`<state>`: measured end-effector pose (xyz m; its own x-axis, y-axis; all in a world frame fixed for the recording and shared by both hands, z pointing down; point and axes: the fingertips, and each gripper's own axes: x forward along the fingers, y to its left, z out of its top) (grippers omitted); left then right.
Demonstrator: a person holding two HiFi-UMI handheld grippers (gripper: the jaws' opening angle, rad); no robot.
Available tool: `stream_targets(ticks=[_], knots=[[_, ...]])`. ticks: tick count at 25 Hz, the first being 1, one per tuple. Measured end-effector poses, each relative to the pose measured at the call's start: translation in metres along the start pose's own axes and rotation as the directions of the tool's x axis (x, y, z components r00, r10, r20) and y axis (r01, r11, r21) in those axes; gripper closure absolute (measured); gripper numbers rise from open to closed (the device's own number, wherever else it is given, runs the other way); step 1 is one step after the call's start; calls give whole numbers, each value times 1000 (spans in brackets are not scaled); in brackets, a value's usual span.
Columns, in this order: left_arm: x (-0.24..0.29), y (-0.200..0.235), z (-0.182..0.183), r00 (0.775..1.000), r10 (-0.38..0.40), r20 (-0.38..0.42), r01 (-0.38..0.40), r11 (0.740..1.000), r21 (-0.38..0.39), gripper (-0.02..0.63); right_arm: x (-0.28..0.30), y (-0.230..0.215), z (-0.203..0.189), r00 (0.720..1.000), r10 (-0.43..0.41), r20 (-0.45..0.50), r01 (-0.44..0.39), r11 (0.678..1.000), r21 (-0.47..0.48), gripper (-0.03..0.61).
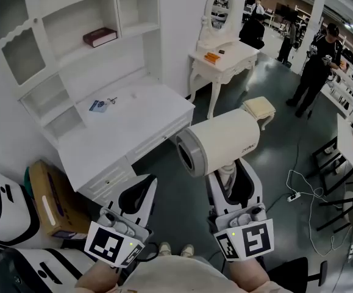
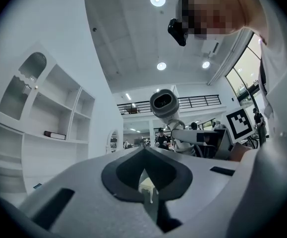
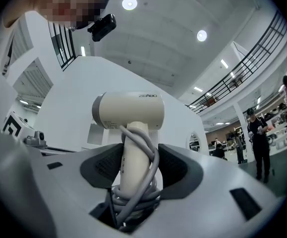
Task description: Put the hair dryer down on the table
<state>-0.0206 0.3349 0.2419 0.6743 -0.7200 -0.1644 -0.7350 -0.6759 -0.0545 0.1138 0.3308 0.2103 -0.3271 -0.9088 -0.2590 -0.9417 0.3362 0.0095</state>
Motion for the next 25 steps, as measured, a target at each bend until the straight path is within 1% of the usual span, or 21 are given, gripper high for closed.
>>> stream_targets(ticks=[4, 8, 11, 17, 21, 25], knots=[[4, -8, -1, 1000, 6, -1, -6, 1000, -1, 600, -6, -3, 2, 1000, 7, 4, -7, 1000, -1, 357], [7, -22, -1, 1000, -9, -5, 9, 999, 31, 600, -12, -9, 1, 1000, 12, 0, -12, 1000, -4, 357], [10, -31, -3, 1000, -5, -16, 5, 999, 45, 600, -16, -16, 0, 1000, 11, -6, -11, 1000, -2, 357], [17, -40, -9, 999, 26, -36, -25, 999, 29, 600, -25, -33, -1, 1000, 11, -10, -11, 1000, 4, 357], [22, -45, -13, 995, 65, -72, -60, 996, 63, 600, -32, -42, -2, 1000, 13, -6, -13, 1000, 9, 357], [27, -51, -11, 995, 74, -72, -70, 996, 52, 600, -40, -49, 1, 1000, 17, -3, -17, 1000, 1, 357]])
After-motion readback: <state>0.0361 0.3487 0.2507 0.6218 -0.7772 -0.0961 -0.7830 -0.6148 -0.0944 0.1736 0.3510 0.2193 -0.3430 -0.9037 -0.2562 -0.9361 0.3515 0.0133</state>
